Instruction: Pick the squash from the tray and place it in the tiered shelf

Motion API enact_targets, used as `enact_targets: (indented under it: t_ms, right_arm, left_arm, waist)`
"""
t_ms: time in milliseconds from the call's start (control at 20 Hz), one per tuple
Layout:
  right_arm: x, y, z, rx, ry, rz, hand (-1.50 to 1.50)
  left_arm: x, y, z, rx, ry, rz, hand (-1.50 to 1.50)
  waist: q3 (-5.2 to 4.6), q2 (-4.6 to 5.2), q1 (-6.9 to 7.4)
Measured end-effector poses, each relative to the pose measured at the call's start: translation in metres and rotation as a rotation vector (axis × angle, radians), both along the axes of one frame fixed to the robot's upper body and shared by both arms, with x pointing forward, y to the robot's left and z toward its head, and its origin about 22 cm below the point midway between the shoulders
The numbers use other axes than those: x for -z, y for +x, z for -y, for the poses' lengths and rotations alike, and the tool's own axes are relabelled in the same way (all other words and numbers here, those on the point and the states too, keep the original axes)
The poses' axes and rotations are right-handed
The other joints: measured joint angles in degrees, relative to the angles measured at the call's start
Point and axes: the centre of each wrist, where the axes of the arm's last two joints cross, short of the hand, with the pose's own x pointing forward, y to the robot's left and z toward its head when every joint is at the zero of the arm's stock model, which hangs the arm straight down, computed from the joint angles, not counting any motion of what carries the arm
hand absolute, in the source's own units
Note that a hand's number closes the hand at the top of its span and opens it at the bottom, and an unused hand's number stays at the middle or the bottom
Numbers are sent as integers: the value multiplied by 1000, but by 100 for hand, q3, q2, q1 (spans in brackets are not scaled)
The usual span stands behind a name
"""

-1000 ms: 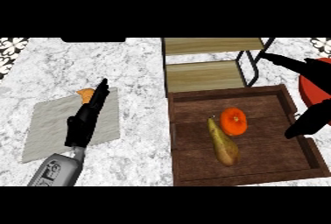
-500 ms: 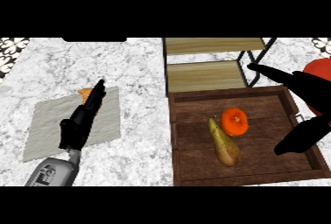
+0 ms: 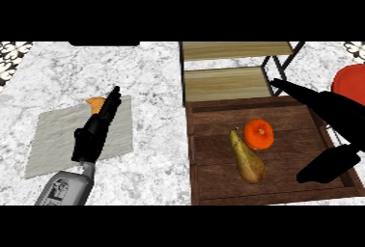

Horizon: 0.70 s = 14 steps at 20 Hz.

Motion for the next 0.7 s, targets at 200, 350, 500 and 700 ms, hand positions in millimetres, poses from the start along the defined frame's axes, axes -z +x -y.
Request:
enact_targets:
  t_ms: [200, 350, 500, 700]
  right_arm:
    - [4, -1, -12, 2, -9, -6, -150]
    - [11, 2, -18, 6, -14, -12, -150]
    - [16, 1, -21, 16, -23, -19, -150]
    - [26, 6, -26, 26, -37, -18, -150]
  left_arm:
    - [-4, 0, -6, -1, 4, 8, 0]
    - [-4, -1, -8, -5, 2, 7, 0]
    - [-7, 3, -10, -4, -1, 10, 0]
    - [-4, 5, -5, -2, -6, 1, 0]
  waist:
    - [0, 0, 12]
    - [1, 3, 17]
    - [-1, 2, 15]
    - [0, 3, 15]
